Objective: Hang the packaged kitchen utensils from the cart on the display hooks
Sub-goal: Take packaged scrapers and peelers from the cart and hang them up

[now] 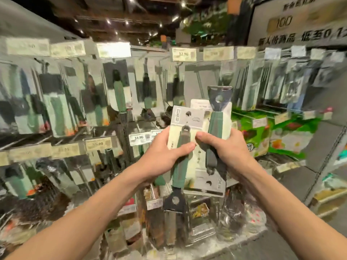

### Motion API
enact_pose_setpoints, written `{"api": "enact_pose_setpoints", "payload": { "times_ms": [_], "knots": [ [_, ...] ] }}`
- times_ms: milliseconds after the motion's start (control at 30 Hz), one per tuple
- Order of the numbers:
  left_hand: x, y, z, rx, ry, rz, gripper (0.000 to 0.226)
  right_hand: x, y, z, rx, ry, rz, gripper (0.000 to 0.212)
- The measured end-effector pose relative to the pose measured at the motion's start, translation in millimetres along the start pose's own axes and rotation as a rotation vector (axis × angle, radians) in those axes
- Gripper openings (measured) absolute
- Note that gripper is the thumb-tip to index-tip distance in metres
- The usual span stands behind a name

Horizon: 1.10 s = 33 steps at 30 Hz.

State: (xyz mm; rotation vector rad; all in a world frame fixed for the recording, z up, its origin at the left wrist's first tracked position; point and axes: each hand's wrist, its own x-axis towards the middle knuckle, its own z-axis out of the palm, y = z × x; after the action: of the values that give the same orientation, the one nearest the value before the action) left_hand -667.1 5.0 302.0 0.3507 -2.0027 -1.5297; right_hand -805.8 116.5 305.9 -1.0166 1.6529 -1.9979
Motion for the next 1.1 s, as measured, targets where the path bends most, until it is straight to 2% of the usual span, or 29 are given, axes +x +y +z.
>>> {"api": "enact_pose_setpoints", "payload": {
  "times_ms": [233, 400, 500, 633, 733, 867, 1100],
  "knots": [
    [58.0, -3.0, 8.5, -0.006, 0.184, 0.085, 0.030, 69.7, 4.4, -10.3, 0.019, -0.090, -0.069, 0.030],
    [89.5, -3.3, 11.1, -0.151, 0.435, 0.088, 0.066, 111.9, 6.9, -16.4, 0.046, -0.191, -0.130, 0.028],
    [104.1, 1.5, 10.9, -0.155, 0.582, 0.130, 0.053, 135.6, 6.3, -14.3, 0.076, -0.265, -0.119, 0.028],
    [116.6, 1.4, 7.6, 0.137, 0.747, 0.248, 0.029, 160.2, 6.0, -1.3, 0.097, -0.372, -0.102, 0.028],
    [114.3, 0.2, 0.4, 0.176, 0.776, 0.239, 0.029, 166.5, 5.4, 12.1, 0.121, -0.411, -0.096, 0.022],
    [111.5, 1.7, -14.0, 0.213, 0.757, 0.179, 0.042, 173.4, 4.1, 27.0, 0.124, -0.424, -0.079, 0.019],
    [134.0, 13.1, -51.6, 0.256, 0.881, 0.180, 0.043, 182.7, 9.9, 45.2, 0.097, -0.321, -0.046, 0.019]
  ]
}}
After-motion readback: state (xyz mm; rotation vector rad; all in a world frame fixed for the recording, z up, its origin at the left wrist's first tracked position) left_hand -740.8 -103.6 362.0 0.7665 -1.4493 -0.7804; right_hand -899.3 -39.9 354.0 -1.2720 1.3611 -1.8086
